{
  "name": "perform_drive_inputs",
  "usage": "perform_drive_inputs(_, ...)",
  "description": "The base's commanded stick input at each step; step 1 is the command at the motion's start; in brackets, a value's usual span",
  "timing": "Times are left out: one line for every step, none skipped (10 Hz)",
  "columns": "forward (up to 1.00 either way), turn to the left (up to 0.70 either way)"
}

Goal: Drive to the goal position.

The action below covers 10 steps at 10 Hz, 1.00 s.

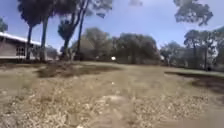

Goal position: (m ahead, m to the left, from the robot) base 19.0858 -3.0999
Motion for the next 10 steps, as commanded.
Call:
perform_drive_inputs(0.70, -0.25)
perform_drive_inputs(0.70, 0.00)
perform_drive_inputs(0.70, 0.00)
perform_drive_inputs(0.70, 0.00)
perform_drive_inputs(0.70, 0.00)
perform_drive_inputs(0.70, 0.00)
perform_drive_inputs(0.70, 0.00)
perform_drive_inputs(0.70, 0.00)
perform_drive_inputs(0.70, 0.00)
perform_drive_inputs(0.70, 0.00)
